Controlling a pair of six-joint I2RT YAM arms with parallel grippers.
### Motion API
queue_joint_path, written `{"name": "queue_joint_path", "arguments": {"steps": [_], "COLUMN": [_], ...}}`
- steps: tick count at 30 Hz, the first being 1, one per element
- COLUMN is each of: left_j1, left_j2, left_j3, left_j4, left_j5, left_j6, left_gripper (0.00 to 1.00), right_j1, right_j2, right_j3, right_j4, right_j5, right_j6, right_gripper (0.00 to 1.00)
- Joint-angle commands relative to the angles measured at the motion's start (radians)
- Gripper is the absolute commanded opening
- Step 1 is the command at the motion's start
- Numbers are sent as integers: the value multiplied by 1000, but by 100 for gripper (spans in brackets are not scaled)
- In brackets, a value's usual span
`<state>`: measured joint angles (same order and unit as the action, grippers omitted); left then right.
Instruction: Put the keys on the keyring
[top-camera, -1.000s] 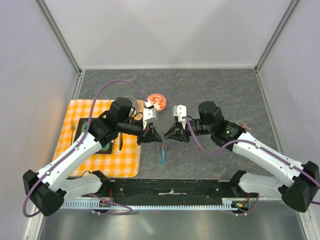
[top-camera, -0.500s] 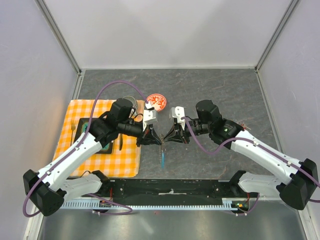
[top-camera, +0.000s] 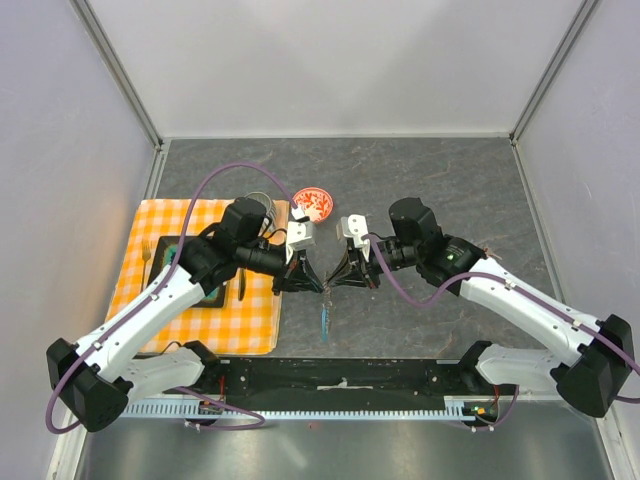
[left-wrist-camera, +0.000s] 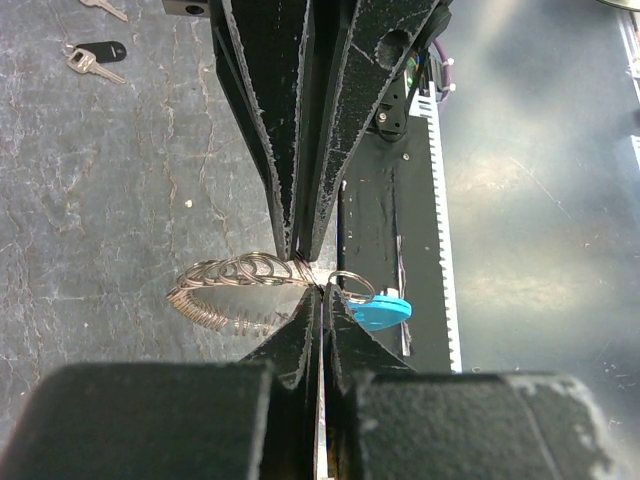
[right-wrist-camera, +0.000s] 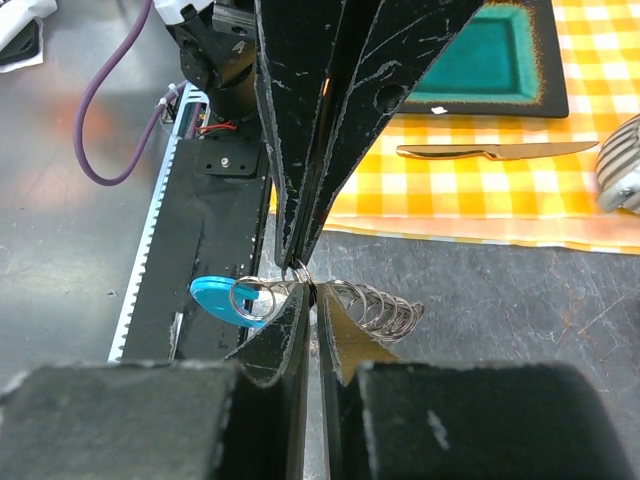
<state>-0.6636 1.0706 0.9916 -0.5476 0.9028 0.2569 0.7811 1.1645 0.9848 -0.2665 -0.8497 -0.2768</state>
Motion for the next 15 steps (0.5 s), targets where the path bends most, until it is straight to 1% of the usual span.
{"name": "queue_joint_path", "arguments": {"steps": [1,13,14,15], "left_j1": [-2,-2,-2,-2], "left_j2": [11,-1,-4,-4], "left_j3": [18,13,12,10], "left_j4": [109,118,118,117], "left_j5": [4,4,4,5], "left_j6": [51,53,53,51], "left_gripper": [2,2,2,2], "right_j1": [26,53,55,58], "right_j2": [15,49,53,55], "right_j3": [54,69,71,72], "right_j4": [30,19,19,19], "right_j5": [-137,-150,-150,-150], "right_j6": [-15,-28,-29,-30], "right_gripper": [11,12,11,1]}}
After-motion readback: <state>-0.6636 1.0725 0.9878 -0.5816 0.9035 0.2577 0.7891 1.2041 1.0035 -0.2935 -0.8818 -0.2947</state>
